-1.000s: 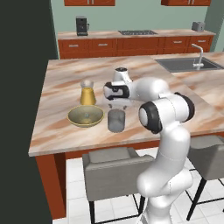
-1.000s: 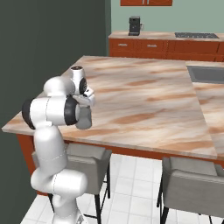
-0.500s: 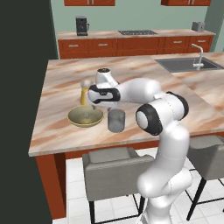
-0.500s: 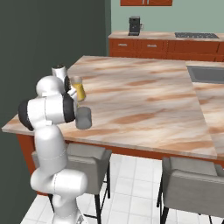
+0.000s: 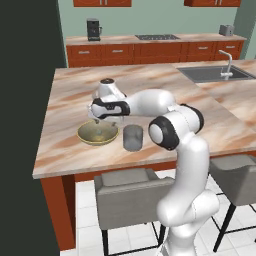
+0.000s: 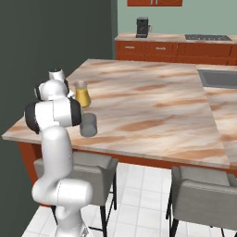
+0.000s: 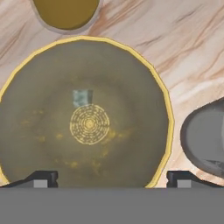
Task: There are two ice cubes in the ice bowl. Place both ice cubes in the glass cup.
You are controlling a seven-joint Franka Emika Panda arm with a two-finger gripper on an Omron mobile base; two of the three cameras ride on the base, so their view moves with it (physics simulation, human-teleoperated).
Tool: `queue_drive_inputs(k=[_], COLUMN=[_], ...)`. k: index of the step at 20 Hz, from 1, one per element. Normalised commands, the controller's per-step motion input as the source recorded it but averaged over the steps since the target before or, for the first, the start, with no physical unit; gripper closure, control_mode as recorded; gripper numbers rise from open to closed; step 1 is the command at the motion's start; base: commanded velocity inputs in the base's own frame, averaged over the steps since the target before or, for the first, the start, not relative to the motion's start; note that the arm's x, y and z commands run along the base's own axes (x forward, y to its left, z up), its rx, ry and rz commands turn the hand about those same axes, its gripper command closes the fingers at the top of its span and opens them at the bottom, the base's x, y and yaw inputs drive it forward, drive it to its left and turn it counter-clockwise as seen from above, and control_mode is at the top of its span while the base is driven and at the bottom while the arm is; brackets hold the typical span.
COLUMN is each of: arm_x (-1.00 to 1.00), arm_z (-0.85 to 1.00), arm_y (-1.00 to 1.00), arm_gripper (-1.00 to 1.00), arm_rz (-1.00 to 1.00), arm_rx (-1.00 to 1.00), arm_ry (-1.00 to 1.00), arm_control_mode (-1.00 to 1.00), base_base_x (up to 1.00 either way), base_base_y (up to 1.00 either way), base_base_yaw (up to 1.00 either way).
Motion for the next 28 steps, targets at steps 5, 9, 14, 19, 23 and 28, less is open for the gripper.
queue_drive_inputs(k=[5,9,14,19,23,28], arm_x=[0.51,0.29,0.13,0.16,0.22,0.22], arm_z=[-0.09,-0.32,-0.44,-0.34,-0.23,-0.27], arm_y=[0.19,0.14,0.06,0.0,0.03,0.07], arm_gripper=[-1.0,-1.0,-1.0,-1.0,-1.0,-1.0], arm_rz=[-0.01,0.0,0.0,0.0,0.0,0.0], arm_rx=[-0.01,-0.05,-0.08,-0.03,0.0,0.0], arm_ry=[0.0,0.06,0.12,0.05,0.0,0.0], arm_control_mode=[-1.0,-1.0,-1.0,-1.0,-1.0,-1.0], base_base_x=[0.0,0.0,0.0,0.0,0.0,0.0], base_base_y=[0.0,0.0,0.0,0.0,0.0,0.0], base_base_yaw=[0.0,0.0,0.0,0.0,0.0,0.0])
